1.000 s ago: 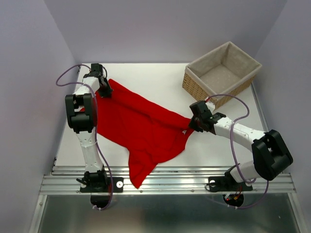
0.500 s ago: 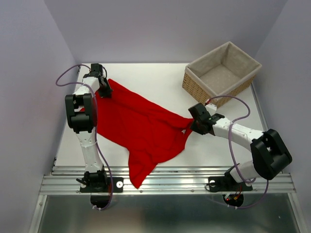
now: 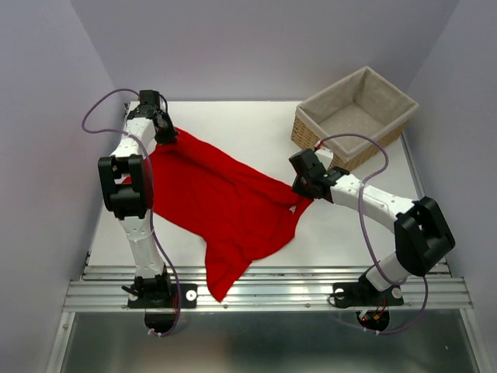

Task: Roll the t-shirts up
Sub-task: Fold the T-shirt at the center of the board.

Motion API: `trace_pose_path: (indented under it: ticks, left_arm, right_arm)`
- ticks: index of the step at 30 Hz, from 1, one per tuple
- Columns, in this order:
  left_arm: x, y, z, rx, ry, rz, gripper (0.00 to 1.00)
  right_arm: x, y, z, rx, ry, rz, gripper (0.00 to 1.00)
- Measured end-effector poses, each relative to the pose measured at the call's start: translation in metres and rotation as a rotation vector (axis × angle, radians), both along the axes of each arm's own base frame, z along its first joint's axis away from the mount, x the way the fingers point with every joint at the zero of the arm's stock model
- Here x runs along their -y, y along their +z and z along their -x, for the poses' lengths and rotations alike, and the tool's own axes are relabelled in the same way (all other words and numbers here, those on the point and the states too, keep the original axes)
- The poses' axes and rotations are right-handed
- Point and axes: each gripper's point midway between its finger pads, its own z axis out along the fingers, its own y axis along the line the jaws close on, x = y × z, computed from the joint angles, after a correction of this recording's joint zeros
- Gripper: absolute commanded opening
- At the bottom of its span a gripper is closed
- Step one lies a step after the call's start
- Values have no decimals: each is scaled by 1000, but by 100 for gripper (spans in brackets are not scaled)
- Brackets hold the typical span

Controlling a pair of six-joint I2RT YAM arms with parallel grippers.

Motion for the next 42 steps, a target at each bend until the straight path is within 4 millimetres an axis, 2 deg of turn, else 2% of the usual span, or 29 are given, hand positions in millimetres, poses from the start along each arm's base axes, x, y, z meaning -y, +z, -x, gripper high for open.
trace_pose_path:
  ticks: [4,8,9,10,11,13,14,15,16,18,20,22,30,32,36,39,42]
  left_arm:
    - [0,21,-1,43,-1,-2,0]
    - [-1,23,-1,46,5,-9,0]
    - [-2,23,0,43,7,-13,3]
    - [-3,22,1,40,10,-16,11]
    - [-4,22,1,39,13,-20,29]
    - [-6,21,1,35,17,-33,38]
    - [-7,20,1,29,19,-37,46]
    - [-8,20,0,29,23,-42,53]
    - [-9,20,-1,29,26,-47,53]
    - [-12,20,-1,25,33,-61,62]
    - [-15,21,-1,24,39,-74,63]
    - [-19,21,-1,22,52,-88,63]
    - [-26,18,1,16,83,-115,57]
    - [-25,14,3,11,85,-113,55]
    - [-24,-10,17,-41,87,-105,54]
    - [-20,-23,27,-75,79,-90,53]
    - [-17,-24,26,-74,69,-74,53]
  right_arm:
    - [-9,-8,-11,-19,17,25,35]
    - [-11,-18,-10,-49,34,36,43]
    - [-11,-18,-9,-51,38,34,48]
    - [-12,-17,-8,-50,44,30,53]
    - [-12,-16,-7,-50,52,30,56]
    - [-11,-13,-3,-46,61,22,63]
    - [-10,-11,1,-43,70,21,66]
    - [-9,-11,6,-46,77,24,72]
    - [-11,-6,8,-35,85,17,77]
    - [-16,1,16,-17,108,2,85]
    - [-17,4,28,-9,129,-9,88]
    - [-17,5,36,-12,139,-15,86]
    - [-16,5,38,-11,141,-9,50]
    - [-19,7,32,-5,149,-3,45]
    - [-33,8,15,8,164,-1,41]
    - [-44,1,4,-2,174,4,32]
    - [-50,-11,-4,-16,174,21,31]
